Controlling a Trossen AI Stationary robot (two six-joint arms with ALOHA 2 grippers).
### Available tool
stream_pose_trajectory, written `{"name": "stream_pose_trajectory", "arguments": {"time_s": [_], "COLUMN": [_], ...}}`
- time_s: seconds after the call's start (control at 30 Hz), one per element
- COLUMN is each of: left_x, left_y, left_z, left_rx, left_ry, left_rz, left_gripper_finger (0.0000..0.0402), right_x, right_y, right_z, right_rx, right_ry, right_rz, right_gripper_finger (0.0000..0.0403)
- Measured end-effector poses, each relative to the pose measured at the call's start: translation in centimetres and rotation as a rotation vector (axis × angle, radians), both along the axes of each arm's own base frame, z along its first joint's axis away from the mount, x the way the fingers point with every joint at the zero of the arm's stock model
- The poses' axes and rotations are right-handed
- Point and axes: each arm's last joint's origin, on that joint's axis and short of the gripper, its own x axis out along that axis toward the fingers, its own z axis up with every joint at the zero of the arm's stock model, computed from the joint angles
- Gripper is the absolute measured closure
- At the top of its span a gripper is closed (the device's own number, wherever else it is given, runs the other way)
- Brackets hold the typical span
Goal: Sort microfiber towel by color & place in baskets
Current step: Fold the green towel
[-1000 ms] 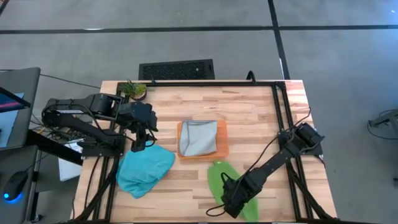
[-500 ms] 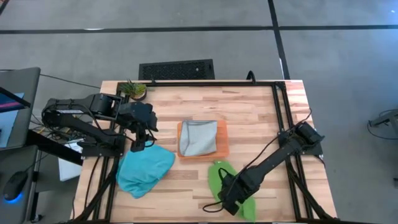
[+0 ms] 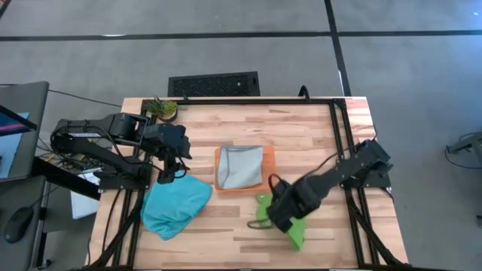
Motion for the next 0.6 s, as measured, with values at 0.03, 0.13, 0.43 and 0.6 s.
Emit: {"name": "stream_pose_trajectory", "arguments": {"time_s": [0.03, 0.13, 0.43, 0.6], "left_x": [0.0, -0.1, -0.1, 0.3], "left_y": [0.0, 0.0, 0.0, 0.2], "left_z": [0.0, 0.0, 0.0, 0.2], "left_rx": [0.000, 0.001, 0.011, 0.077], "left_ry": [0.000, 0.009, 0.004, -0.050], "left_rz": [0.000, 0.001, -0.007, 0.040], "left_gripper_finger": [0.0235, 0.0235, 0.0235, 0.0235], "right_x": [0.0, 0.1, -1.8, -3.3], "right_y": [-0.4, -2.4, -8.8, -12.3], "right_z": [0.3, 1.8, 6.7, 8.9], "right_rx": [-0.016, -0.088, -0.222, -0.264], "right_ry": [-0.030, -0.108, -0.301, -0.374], "right_rz": [0.009, 0.007, 0.025, -0.016], "right_gripper_finger": [0.0401, 0.0401, 0.0402, 0.0402]}}
